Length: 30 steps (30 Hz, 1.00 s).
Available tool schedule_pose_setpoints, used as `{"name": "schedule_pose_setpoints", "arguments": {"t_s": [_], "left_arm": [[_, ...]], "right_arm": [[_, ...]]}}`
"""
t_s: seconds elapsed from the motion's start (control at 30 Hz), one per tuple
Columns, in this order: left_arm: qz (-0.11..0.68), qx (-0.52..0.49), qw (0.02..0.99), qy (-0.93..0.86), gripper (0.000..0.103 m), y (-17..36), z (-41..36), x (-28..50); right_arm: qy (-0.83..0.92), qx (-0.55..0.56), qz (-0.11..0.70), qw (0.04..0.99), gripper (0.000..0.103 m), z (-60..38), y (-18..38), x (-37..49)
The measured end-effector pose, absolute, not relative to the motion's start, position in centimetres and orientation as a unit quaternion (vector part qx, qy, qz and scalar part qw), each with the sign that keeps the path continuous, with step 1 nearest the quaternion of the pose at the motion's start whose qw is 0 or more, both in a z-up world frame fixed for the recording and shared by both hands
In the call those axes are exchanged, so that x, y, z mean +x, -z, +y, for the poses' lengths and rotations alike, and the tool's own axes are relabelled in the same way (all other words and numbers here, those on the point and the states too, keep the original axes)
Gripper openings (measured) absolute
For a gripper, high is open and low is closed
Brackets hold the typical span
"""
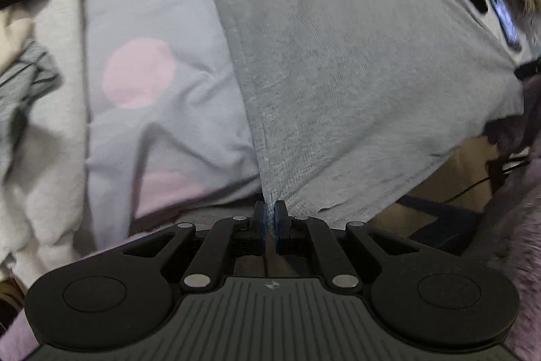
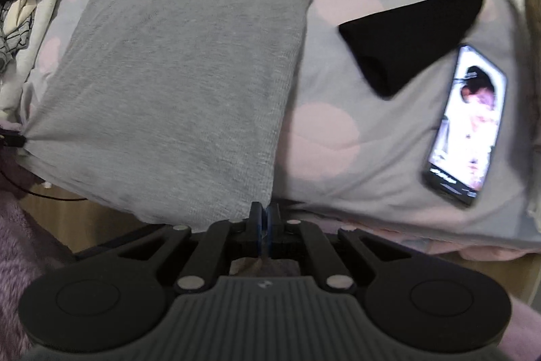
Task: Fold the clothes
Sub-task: 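Lift the hem with both tools, fold it toward the collar, open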
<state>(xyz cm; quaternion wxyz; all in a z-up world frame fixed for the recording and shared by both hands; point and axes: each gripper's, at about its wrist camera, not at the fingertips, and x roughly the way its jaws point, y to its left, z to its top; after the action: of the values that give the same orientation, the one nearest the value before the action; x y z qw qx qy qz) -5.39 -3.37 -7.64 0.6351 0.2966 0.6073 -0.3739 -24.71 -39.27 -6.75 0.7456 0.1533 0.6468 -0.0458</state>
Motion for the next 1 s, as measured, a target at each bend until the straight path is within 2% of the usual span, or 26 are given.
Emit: {"name": "schedule_pose_setpoints", "arguments": {"t_s": [0.1,0.2,0.47,0.53,0.6,0.63,0.73,1.0], "left_arm": [[0.581,0.338,0.639,0.375,0.005,7.7,-3.8,-6.5],[0.549,0.358,0.642,0.397,0.016,7.0,-4.1,-7.9],[0.382,0.498,0.606,0.489,0.022,7.4,-6.9,-14.4],[0.354,0.535,0.582,0.5,0.032,8.6,-7.2,-15.9],[0.337,0.566,0.559,0.504,0.039,10.1,-7.2,-17.0],[0.337,0.571,0.552,0.505,0.039,10.8,-7.3,-17.2],[0.343,0.57,0.55,0.505,0.039,12.2,-7.6,-17.6],[0.338,0.567,0.586,0.47,0.038,14.0,-8.3,-17.9]], "right_arm": [[0.062,0.097,0.645,0.756,0.011,-38.2,7.1,-24.7],[0.056,0.044,0.635,0.769,0.02,-36.8,6.6,-25.0],[-0.058,-0.045,0.595,0.8,0.02,-31.1,7.0,-23.9],[-0.086,-0.063,0.595,0.797,0.027,-29.5,7.8,-23.5],[-0.109,-0.074,0.606,0.784,0.031,-28.3,9.0,-23.6],[-0.118,-0.076,0.616,0.775,0.031,-28.0,9.6,-23.6],[-0.118,-0.052,0.642,0.756,0.031,-27.9,11.3,-23.4],[-0.01,0.146,0.653,0.744,0.034,-31.3,13.4,-21.9]]}}
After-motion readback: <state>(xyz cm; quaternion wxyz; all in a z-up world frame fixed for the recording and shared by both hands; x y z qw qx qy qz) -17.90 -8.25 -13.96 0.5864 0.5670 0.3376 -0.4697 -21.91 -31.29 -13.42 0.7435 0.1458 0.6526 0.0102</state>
